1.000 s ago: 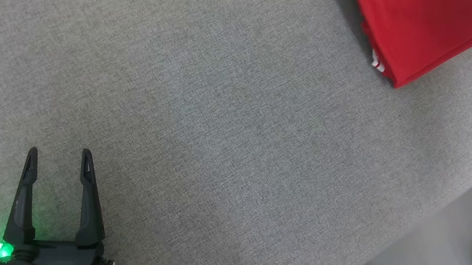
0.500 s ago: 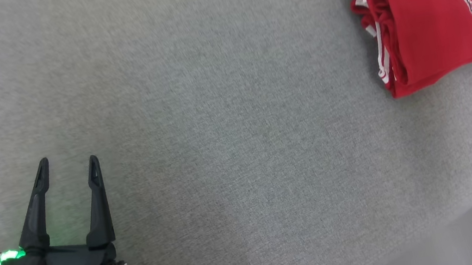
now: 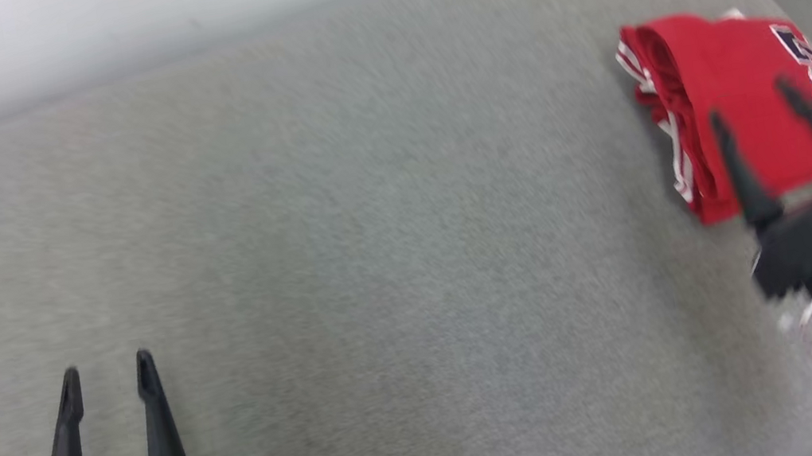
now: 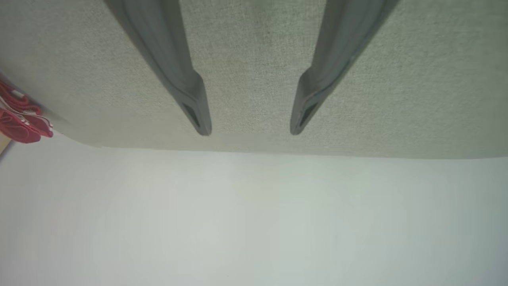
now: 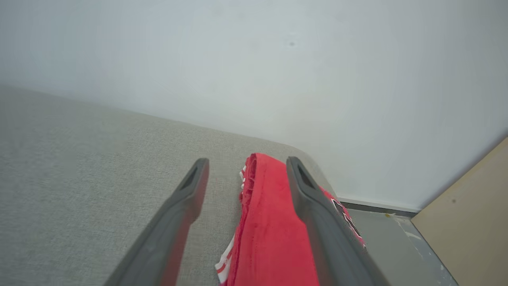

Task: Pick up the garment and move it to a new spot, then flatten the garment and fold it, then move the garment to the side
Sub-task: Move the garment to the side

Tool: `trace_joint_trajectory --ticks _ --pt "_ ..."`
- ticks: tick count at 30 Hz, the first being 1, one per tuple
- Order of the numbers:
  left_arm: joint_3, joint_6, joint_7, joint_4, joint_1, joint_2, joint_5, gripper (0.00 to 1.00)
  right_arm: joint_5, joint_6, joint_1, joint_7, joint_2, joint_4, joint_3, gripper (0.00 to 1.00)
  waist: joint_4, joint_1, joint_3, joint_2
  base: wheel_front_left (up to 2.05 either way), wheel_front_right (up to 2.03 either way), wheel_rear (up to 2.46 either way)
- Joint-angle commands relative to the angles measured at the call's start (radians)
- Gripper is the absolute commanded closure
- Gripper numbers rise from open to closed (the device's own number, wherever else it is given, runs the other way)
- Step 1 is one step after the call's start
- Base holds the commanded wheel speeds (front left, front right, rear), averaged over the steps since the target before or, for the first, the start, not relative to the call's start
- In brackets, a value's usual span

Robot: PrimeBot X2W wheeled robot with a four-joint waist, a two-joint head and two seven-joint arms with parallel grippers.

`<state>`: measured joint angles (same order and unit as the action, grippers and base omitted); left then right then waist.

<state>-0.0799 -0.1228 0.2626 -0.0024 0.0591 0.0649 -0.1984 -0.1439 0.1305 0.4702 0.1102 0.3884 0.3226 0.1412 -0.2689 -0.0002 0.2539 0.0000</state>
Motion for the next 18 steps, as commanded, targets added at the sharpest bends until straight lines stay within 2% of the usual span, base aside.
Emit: trace_joint_trajectory --ticks 1,9,18 --pt "-0.002 0.003 0.002 0.001 -0.013 -0.005 -0.014 0.0 -0.012 0.0 -0.019 0.006 -0.007 -0.007 0.002 0.0 0.078 0.0002 -0.088 0.0 0.0 0.0 0.0" --pt "-0.02 0.019 0.002 0.067 -0.065 -0.015 -0.04 0.0 -0.024 0.0 -0.205 0.04 -0.064 -0.064 0.016 0.0 0.153 0.0002 -0.186 0.0 0.0 0.0 0.0" --pt "-0.042 0.05 0.002 0.135 -0.113 -0.015 -0.076 0.0 -0.029 0.0 -0.356 0.076 -0.168 -0.097 -0.051 0.0 0.208 0.0002 -0.255 0.0 0.0 0.0 0.0"
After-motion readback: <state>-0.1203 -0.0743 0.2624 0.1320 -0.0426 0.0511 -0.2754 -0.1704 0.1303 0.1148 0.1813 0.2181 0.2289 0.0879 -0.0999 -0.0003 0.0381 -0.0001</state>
